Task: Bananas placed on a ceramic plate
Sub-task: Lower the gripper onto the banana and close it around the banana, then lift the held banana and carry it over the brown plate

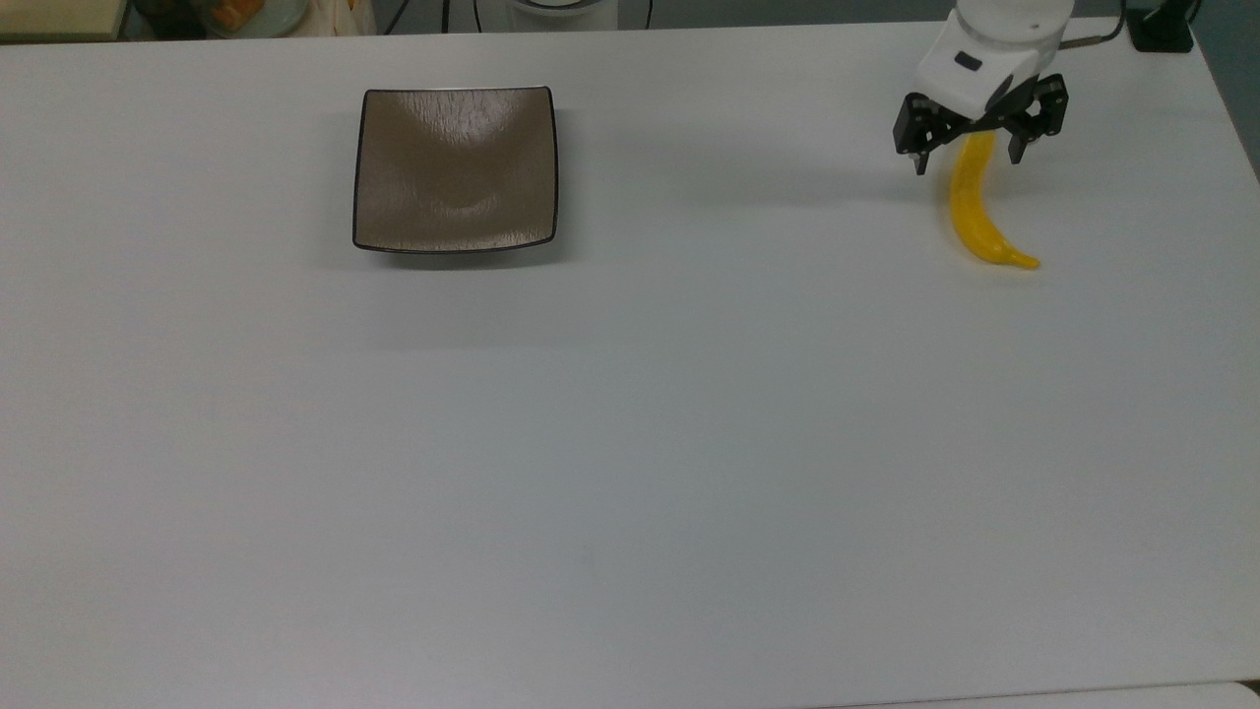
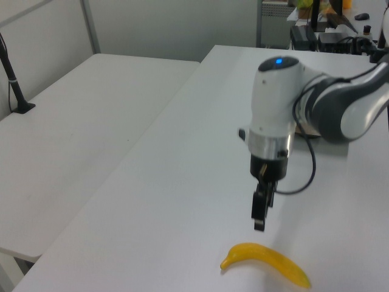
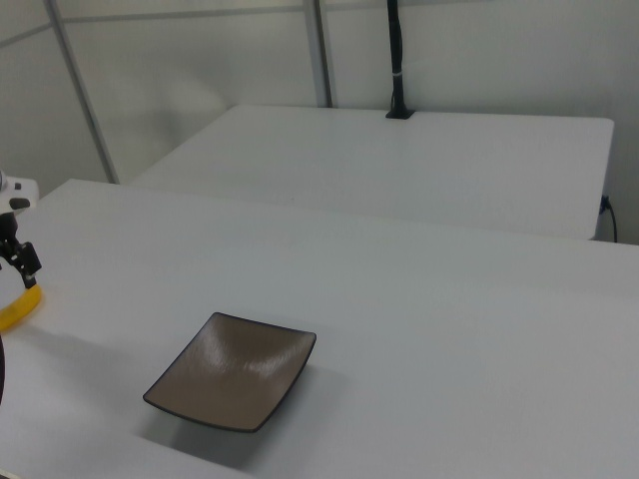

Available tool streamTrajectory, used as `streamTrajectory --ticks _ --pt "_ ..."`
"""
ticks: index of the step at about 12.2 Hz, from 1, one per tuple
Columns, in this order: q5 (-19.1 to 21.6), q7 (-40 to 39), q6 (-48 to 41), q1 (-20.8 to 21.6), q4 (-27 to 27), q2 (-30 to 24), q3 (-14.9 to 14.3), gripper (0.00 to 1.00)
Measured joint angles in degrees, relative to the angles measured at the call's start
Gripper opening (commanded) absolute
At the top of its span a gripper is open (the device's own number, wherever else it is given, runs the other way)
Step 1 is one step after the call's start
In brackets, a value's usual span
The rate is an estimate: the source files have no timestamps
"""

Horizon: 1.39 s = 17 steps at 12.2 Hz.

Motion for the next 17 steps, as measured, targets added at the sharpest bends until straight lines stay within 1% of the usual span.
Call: streamTrajectory --ticks 2,4,5,6,7,8,14,16,17 --pt "-0.61 0.04 1.79 1.25 0.08 3.02 0.0 1.0" --pt "-1.64 0.04 3.36 1.61 0.15 5.46 -0.01 1.0" --pt "-1.82 0.04 3.43 1.73 0.24 6.61 -0.01 0.9" --pt "-2.03 0.04 3.45 1.88 0.35 7.51 -0.01 0.52" --pt "-2.88 0.05 3.46 2.02 0.58 8.14 -0.01 0.24" --pt "-3.49 0.05 3.46 2.08 0.64 8.28 -0.01 0.16" --pt "-4.86 0.04 3.47 2.11 1.61 8.24 -0.01 0.17" --pt "-5.11 0.04 3.47 2.07 2.55 8.23 -0.03 0.17" --pt "-6.13 0.03 3.48 1.99 3.54 8.18 -0.03 0.17"
